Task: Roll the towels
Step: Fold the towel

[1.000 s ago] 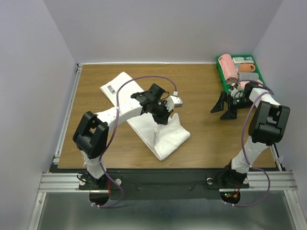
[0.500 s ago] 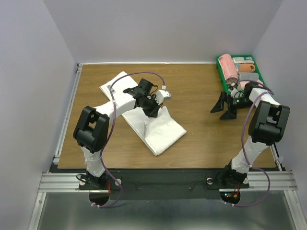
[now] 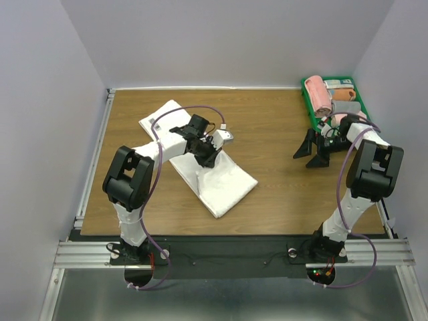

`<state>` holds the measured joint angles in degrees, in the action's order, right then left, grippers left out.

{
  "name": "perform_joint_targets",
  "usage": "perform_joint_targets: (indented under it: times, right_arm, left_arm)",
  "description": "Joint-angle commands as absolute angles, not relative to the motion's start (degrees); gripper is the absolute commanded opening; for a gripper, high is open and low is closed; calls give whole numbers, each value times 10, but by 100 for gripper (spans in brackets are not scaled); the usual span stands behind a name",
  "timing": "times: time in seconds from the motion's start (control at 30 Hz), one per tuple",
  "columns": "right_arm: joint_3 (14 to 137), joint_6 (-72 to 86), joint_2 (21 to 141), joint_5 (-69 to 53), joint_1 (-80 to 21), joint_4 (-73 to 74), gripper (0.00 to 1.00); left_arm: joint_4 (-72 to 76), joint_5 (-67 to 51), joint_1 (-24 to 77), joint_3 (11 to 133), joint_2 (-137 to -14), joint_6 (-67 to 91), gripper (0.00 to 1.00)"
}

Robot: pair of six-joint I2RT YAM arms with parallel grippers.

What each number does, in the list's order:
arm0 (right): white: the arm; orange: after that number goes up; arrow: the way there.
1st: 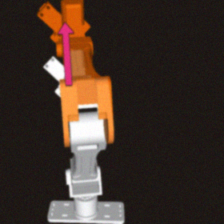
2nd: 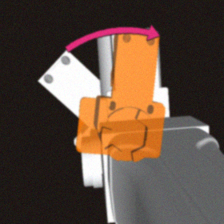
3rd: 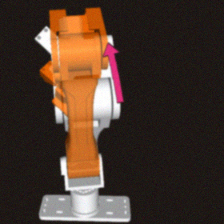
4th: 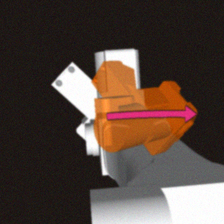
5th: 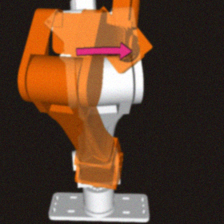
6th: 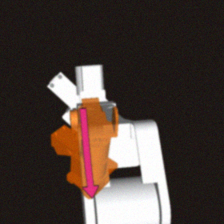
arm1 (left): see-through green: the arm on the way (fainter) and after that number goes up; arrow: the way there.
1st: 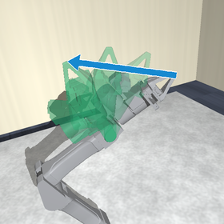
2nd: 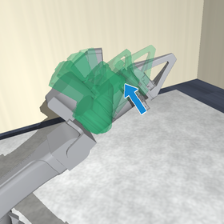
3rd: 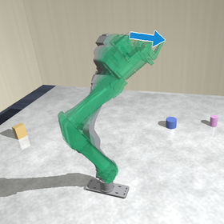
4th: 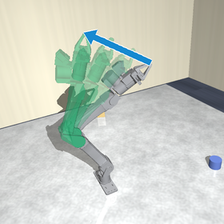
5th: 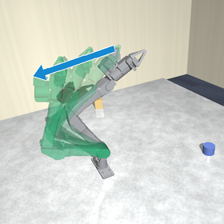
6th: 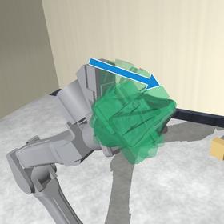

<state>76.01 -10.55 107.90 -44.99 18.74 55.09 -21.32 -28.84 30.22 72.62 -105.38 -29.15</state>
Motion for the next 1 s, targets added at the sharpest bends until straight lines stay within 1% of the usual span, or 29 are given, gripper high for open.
perform_joint_targets:
  times: [0.0,0.07,0.13,0.27,0.3,0.33,0.37,0.4,0.43,0.5,0.53,0.57,0.63,0.7,0.73,0.8,0.87,0.97]
  right_arm:
    - [755,-114,1086,-464,192,560,100]
    - [755,-114,1086,-466,192,562,100]
    - [755,-115,1085,-467,192,562,100]
    - [751,-127,1081,-472,190,569,100]
    - [751,-132,1080,-470,186,572,100]
    - [749,-142,1079,-468,183,575,99]
    - [746,-147,1077,-465,178,579,98]
    - [743,-151,1071,-461,167,579,95]
    - [736,-159,1068,-453,159,579,93]
    - [727,-164,1064,-451,144,577,89]
    - [720,-167,1063,-451,128,577,84]
    - [717,-170,1064,-451,117,574,81]
    - [707,-167,1066,-448,83,558,77]
    - [701,-156,1069,-443,42,541,75]
    - [700,-145,1071,-439,29,534,74]
    - [706,-139,1084,-434,2,519,73]
    - [710,-133,1102,-437,-28,510,69]
    - [714,-125,1121,-437,-63,496,68]
  left_arm:
    - [-200,-287,297,710,-1041,-296,0]
    - [-200,-285,295,712,-1047,-296,0]
    - [-197,-279,294,716,-1049,-294,2]
    - [-196,-273,287,727,-1055,-286,19]
    - [-202,-271,284,729,-1053,-281,30]
    - [-203,-269,281,731,-1050,-279,36]
    - [-206,-270,277,732,-1045,-277,44]
    - [-210,-275,263,737,-1035,-266,59]
    - [-214,-283,254,741,-1029,-261,61]
    - [-223,-297,225,750,-1013,-247,62]
    - [-224,-302,217,757,-1008,-231,62]
    - [-224,-301,208,759,-1004,-224,62]
    - [-219,-274,189,772,-1000,-202,61]
    - [-205,-241,176,779,-1003,-187,59]
    - [-198,-224,162,779,-1005,-172,58]
    - [-186,-191,152,787,-1022,-159,51]
    - [-185,-178,139,804,-1045,-142,45]
    - [-179,-178,130,807,-1060,-127,43]
